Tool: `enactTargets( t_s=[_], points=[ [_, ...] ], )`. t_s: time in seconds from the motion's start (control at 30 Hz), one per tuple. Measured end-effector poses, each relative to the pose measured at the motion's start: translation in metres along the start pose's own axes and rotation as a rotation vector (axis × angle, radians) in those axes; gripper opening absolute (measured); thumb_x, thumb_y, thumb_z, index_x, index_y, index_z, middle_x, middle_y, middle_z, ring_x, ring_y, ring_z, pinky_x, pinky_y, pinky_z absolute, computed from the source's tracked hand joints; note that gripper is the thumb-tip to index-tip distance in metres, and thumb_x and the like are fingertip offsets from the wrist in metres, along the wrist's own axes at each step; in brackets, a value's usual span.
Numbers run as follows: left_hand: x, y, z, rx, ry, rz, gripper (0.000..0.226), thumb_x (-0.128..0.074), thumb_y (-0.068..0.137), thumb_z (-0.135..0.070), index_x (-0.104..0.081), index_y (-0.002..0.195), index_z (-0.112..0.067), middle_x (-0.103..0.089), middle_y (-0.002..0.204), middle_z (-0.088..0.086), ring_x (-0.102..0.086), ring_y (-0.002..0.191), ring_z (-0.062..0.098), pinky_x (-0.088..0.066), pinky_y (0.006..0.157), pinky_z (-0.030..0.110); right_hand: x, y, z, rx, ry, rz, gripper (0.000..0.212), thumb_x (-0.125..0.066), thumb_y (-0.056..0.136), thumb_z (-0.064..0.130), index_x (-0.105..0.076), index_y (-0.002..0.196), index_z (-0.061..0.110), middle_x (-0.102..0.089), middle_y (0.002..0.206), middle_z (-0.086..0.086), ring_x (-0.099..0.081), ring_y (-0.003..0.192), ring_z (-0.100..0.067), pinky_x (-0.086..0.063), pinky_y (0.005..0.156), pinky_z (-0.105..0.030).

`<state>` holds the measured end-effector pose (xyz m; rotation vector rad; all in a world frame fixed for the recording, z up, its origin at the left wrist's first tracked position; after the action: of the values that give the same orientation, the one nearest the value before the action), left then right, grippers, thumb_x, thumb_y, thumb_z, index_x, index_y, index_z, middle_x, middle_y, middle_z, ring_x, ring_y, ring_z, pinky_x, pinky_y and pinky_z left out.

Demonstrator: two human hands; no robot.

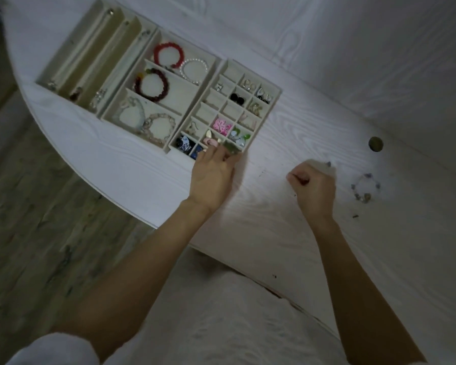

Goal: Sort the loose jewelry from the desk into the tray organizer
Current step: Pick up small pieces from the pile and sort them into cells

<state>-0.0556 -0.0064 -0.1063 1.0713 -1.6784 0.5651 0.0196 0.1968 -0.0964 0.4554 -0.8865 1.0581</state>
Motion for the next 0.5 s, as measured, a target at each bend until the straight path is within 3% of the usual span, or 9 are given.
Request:
enactTargets(
  t_s=[0.1, 0.17, 0.33, 0.43, 0.5],
  points=[
    [0.004, -0.003, 0.005, -0.03, -0.134, -0.034, 0.033, -0.045, 0.09, -0.024, -0.072, 0.107, -0.014, -0.066, 0.092, 0.005, -0.057, 0.086, 0.028, -0.041, 0.07, 0.036, -0.003, 0.006, 0.015, 0.01, 0.007, 0.0, 0.007, -0.068, 0.081, 0.002, -0.068, 0.083, 0.008, -0.064, 0.079, 0.004, -0.059, 0.072, -0.007, -0.04, 0.067, -0.001],
    [0.011, -0.005, 0.012, -0.013, -0.222, -0.084, 0.032, -0.048, 0.09, -0.032, -0.072, 0.105, -0.016, -0.067, 0.095, 0.002, -0.055, 0.088, 0.025, -0.04, 0.074, 0.034, -0.006, 0.013, 0.03, 0.04, 0.036, 0.004, 0.009, -0.068, 0.081, 0.0, -0.069, 0.087, 0.006, -0.065, 0.082, 0.004, -0.06, 0.075, -0.006, -0.04, 0.071, 0.002],
    [0.035, 0.004, 0.058, 0.181, -0.288, -0.218, 0.027, -0.057, 0.089, -0.032, -0.07, 0.107, -0.016, -0.068, 0.102, 0.004, -0.057, 0.09, 0.025, -0.04, 0.081, 0.033, -0.013, 0.047, 0.074, 0.142, 0.133, 0.066, 0.016, -0.068, 0.08, -0.001, -0.07, 0.094, 0.007, -0.068, 0.091, -0.003, -0.063, 0.078, -0.008, -0.045, 0.074, -0.003],
    [0.039, 0.017, 0.088, 0.29, -0.241, -0.195, 0.029, -0.058, 0.09, -0.032, -0.068, 0.111, -0.015, -0.067, 0.103, 0.007, -0.059, 0.09, 0.028, -0.043, 0.08, 0.038, -0.016, 0.076, 0.098, 0.184, 0.146, 0.064, 0.014, -0.072, 0.079, 0.002, -0.07, 0.093, 0.004, -0.062, 0.103, -0.009, -0.058, 0.074, 0.001, -0.045, 0.074, -0.003],
    [0.04, 0.026, 0.098, 0.331, -0.199, -0.159, 0.028, -0.062, 0.089, -0.03, -0.067, 0.112, -0.014, -0.067, 0.1, 0.009, -0.058, 0.089, 0.03, -0.044, 0.078, 0.039, -0.021, 0.093, 0.11, 0.221, 0.149, 0.085, 0.013, -0.072, 0.078, 0.001, -0.071, 0.09, 0.004, -0.055, 0.11, -0.008, -0.058, 0.077, -0.003, -0.047, 0.077, -0.005]
  ],
)
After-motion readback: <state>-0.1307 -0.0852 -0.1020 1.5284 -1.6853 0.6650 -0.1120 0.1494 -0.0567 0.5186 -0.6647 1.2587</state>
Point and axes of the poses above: each hand's wrist, its own y-axis towards the middle knuckle, its own x-axis out of the back of the hand, z = x × y, the point moved 2 cm from there along y, towards the middle knuckle
